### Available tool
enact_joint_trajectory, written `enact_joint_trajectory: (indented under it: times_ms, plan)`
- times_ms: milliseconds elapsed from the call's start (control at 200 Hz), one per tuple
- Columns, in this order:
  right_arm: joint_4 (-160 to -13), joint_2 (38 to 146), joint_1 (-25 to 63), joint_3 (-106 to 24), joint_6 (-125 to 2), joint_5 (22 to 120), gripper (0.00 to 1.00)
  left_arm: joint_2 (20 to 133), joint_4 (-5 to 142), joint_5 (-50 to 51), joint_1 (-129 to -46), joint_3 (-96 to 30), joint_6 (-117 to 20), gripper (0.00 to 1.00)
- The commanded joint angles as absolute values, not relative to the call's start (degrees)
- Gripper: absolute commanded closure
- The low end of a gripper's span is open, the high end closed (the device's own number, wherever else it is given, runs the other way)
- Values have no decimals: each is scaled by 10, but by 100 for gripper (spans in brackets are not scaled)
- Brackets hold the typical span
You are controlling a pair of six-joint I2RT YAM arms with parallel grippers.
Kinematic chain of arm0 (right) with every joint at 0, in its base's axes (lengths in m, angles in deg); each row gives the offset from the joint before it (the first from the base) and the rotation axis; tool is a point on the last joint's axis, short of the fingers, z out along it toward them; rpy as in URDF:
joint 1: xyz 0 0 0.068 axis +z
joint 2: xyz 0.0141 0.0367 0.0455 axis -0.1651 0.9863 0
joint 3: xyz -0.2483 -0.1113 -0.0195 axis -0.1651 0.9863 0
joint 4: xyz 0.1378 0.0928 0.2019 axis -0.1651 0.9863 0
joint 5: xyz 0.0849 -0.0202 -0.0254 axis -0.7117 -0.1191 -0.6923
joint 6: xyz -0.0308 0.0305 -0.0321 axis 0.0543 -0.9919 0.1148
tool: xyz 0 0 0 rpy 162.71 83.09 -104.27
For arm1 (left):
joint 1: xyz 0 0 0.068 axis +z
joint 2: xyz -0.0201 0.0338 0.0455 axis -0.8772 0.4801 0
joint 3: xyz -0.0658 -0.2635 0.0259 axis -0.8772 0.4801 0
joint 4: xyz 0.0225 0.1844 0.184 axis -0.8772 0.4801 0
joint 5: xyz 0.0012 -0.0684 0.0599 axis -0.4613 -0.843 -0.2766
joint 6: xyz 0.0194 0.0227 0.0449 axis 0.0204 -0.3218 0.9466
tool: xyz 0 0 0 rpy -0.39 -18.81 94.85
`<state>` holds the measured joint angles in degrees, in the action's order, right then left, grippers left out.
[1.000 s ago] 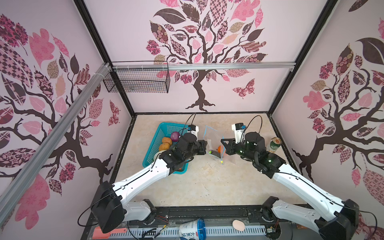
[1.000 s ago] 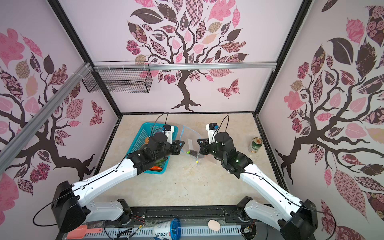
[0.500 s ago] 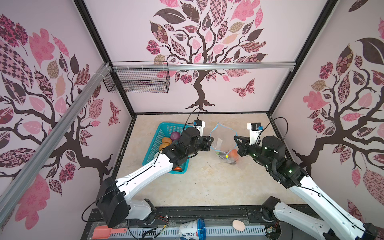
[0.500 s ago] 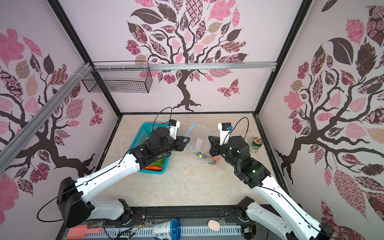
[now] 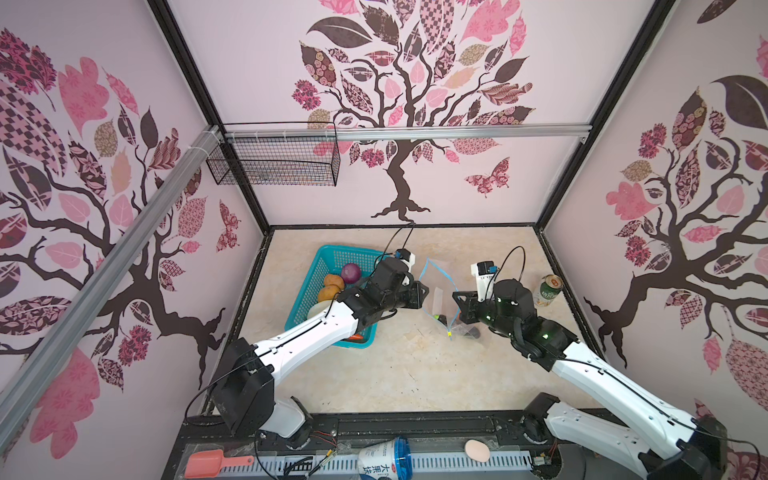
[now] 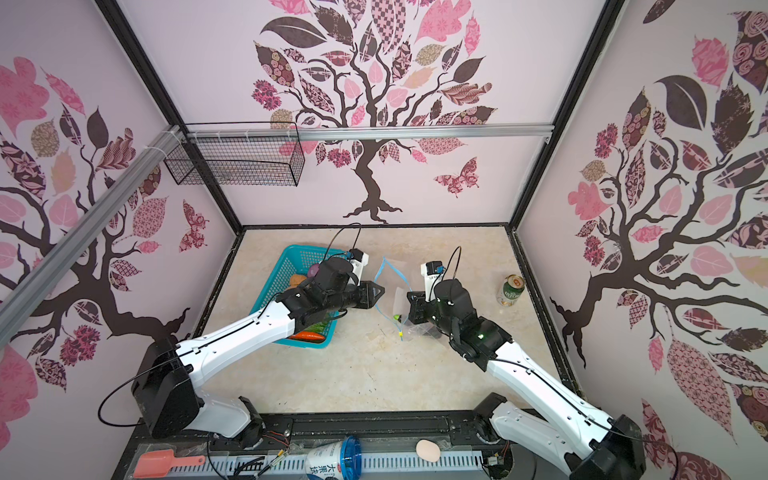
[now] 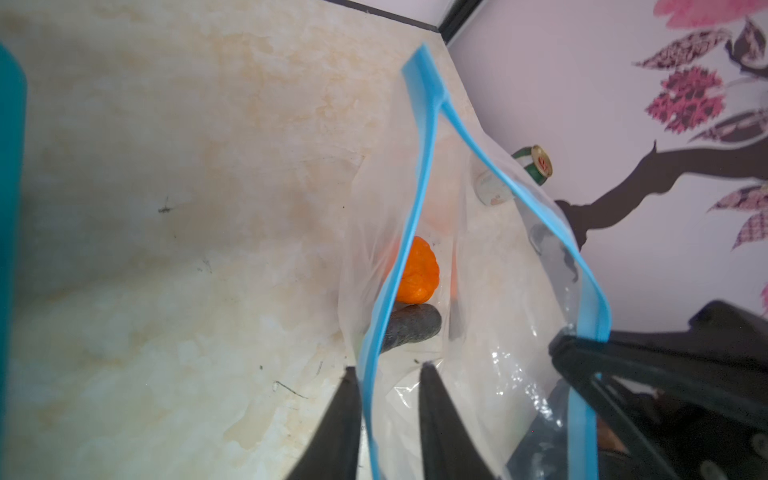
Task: Place the food in the zip-top bag and seal the zipper
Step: 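Release the cucumber into the bag while the right gripper lifts the bag edge, then move the left gripper back over the teal basket toward the potatoes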
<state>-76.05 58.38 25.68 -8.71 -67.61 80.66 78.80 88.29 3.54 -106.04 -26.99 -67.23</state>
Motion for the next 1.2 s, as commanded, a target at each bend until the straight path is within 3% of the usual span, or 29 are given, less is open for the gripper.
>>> enact_joint_trajectory:
  times_ms: [0,60,180,445,710,1010,1195]
  plan:
    - [-797,590,257,-91,-685,794,100,763,911,50,-1052,-287,-656,43]
    - [-801,591,257,-90,-682,795,100,750,923,52,-1040,-285,-652,32]
    - [-807,593,256,-91,-676,799,100,723,937,34,-986,-274,-653,26]
    - [-825,594,256,-85,-667,803,100,688,980,13,-833,-267,-626,23]
    - [-833,591,256,-74,-663,805,100,746,1028,47,-727,-304,-580,17]
    - [-836,587,256,-66,-663,804,100,875,1130,91,-682,-385,-492,3]
    - [-833,597,256,-72,-664,797,100,919,1134,132,-682,-394,-451,3]
